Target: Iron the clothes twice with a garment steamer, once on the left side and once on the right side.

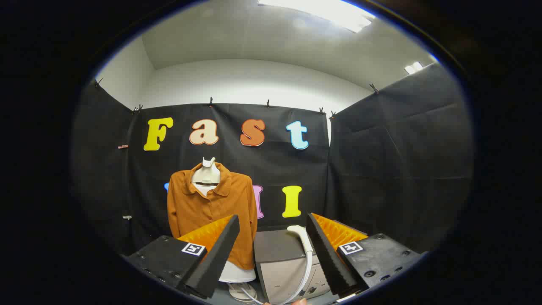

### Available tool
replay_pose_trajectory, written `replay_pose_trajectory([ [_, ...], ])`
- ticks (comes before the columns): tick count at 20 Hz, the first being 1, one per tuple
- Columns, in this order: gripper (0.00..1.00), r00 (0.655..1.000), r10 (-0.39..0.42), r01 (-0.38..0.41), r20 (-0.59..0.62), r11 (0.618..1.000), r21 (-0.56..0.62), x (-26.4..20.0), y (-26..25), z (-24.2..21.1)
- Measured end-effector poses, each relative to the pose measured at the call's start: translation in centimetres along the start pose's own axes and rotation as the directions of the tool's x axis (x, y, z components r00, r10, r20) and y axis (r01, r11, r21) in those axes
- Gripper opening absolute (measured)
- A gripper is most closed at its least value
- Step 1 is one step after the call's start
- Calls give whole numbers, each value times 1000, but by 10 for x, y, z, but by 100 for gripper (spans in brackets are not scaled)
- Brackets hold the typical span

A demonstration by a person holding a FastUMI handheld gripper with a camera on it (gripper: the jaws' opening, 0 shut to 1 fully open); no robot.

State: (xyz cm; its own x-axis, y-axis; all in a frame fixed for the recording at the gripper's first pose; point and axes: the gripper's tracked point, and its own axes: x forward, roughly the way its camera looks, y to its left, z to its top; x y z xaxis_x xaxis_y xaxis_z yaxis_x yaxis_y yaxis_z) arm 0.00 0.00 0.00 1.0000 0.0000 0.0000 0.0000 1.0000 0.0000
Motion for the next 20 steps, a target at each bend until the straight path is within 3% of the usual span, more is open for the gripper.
replay_pose_trajectory([
  [20,98,1000,18,-18,-3,1000,7,6,10,-4],
])
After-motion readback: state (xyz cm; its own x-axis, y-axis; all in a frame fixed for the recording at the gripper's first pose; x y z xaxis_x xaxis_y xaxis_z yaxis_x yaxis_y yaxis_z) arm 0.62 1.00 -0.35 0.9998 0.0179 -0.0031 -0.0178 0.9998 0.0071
